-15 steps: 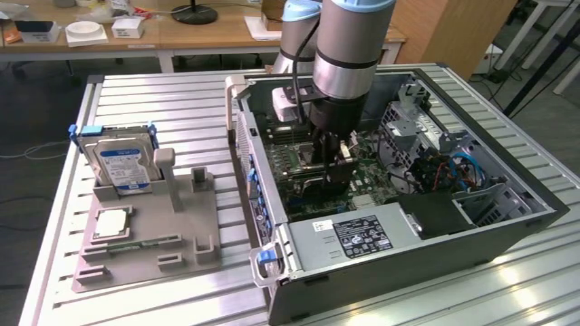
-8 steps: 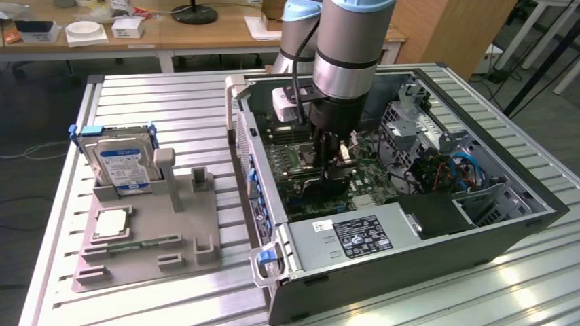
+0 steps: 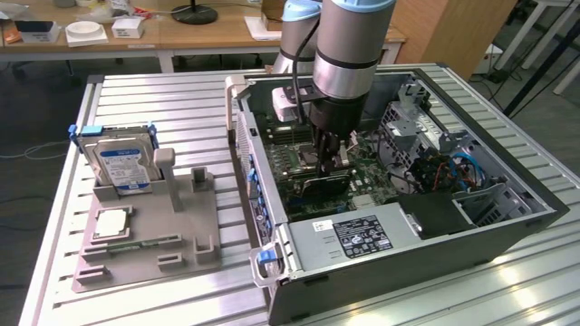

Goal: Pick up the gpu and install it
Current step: 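Insert the gpu into the slot, then press down on the gpu until it lock into place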

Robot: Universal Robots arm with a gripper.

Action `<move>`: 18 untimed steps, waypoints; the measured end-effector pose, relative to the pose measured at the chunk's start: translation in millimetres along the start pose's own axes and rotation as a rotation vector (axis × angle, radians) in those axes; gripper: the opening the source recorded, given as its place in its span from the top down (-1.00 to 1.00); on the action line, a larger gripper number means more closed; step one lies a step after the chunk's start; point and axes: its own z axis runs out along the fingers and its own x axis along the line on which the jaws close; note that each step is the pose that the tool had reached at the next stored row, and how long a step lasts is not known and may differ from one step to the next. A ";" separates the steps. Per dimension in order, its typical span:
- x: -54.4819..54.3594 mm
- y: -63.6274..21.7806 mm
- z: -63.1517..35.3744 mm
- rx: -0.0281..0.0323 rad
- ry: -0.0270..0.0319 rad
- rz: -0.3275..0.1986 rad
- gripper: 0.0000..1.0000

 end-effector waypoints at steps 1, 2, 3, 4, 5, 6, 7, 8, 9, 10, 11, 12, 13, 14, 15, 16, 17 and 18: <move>0.0 0.0 0.0 0.0000 0.0000 0.000 0.79; 0.0 0.0 0.0 0.0000 0.0000 0.000 0.79; 0.0 0.0 0.0 0.0000 0.0000 0.000 0.79; 0.0 0.0 0.0 0.0000 -0.0001 0.000 0.79; 0.0 0.0 0.0 0.0000 0.0000 0.000 0.79; 0.0 0.0 0.0 0.0000 0.0000 0.000 0.79; 0.0 0.0 0.0 0.0000 0.0000 0.000 0.79; 0.0 0.0 0.0 0.0000 -0.0001 0.000 0.79; 0.0 0.0 0.0 0.0000 -0.0001 0.000 0.79; 0.0 0.0 0.0 0.0000 0.0000 0.000 0.79; 0.0 0.0 0.0 0.0000 -0.0001 0.000 0.79; 0.0 0.0 0.0 0.0000 0.0000 0.000 0.79; 0.0 0.0 0.0 0.0000 0.0000 0.000 0.79; 0.0 0.0 0.0 0.0000 -0.0001 0.000 0.79; 0.0 0.0 0.0 0.0000 0.0000 0.000 0.79; 0.0 0.0 0.0 0.0000 0.0000 0.000 0.79; 0.0 0.0 0.0 0.0000 -0.0001 0.000 0.79; 0.0 0.0 0.0 0.0000 0.0000 0.000 0.79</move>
